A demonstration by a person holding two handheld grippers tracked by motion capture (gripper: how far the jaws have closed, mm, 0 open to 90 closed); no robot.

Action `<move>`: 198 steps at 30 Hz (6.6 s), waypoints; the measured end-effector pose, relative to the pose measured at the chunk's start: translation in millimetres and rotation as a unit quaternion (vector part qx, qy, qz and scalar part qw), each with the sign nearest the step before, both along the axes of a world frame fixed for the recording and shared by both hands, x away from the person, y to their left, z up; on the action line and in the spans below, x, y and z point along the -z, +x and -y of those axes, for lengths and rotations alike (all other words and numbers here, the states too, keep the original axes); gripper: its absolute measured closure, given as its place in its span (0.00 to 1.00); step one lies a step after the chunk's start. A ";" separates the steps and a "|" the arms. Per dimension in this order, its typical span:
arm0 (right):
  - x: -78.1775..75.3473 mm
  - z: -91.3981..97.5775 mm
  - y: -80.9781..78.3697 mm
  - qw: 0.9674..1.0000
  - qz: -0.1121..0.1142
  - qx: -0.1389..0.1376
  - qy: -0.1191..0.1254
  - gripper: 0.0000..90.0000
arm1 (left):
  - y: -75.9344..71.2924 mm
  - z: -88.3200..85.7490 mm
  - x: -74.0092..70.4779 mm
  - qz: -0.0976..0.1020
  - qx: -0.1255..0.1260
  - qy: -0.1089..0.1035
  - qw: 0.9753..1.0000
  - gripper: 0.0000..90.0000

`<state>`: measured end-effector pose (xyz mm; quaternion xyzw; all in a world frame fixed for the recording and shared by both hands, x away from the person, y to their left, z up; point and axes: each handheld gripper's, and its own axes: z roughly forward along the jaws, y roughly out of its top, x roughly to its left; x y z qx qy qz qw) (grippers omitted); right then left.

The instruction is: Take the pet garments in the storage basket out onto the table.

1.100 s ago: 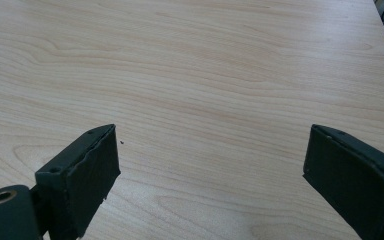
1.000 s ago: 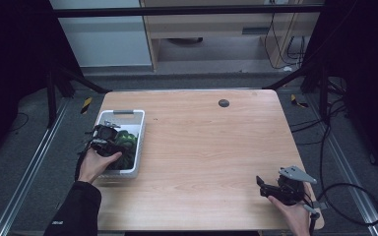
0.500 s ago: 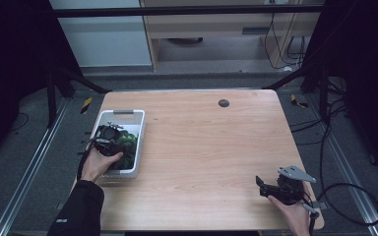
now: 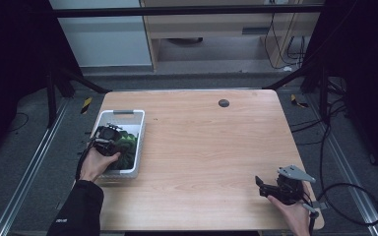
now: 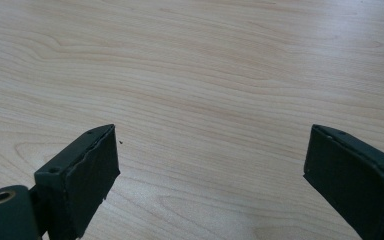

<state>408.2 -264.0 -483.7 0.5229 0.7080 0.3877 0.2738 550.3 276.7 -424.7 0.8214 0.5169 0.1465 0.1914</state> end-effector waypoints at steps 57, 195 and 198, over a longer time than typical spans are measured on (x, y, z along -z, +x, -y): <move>-1.9 0.5 -1.2 1.000 0.006 0.002 -0.001 0.08 | -55.1 -11.7 -109.7 0.090 0.062 -0.022 0.994 0.88; -4.5 4.1 -1.8 1.000 0.027 0.004 -0.008 0.08 | -65.7 223.7 -24.8 -0.018 0.348 0.002 0.937 0.87; -4.5 3.9 -1.9 1.000 0.027 0.004 -0.008 0.08 | -65.6 224.5 -20.4 -0.019 0.347 0.001 0.938 0.86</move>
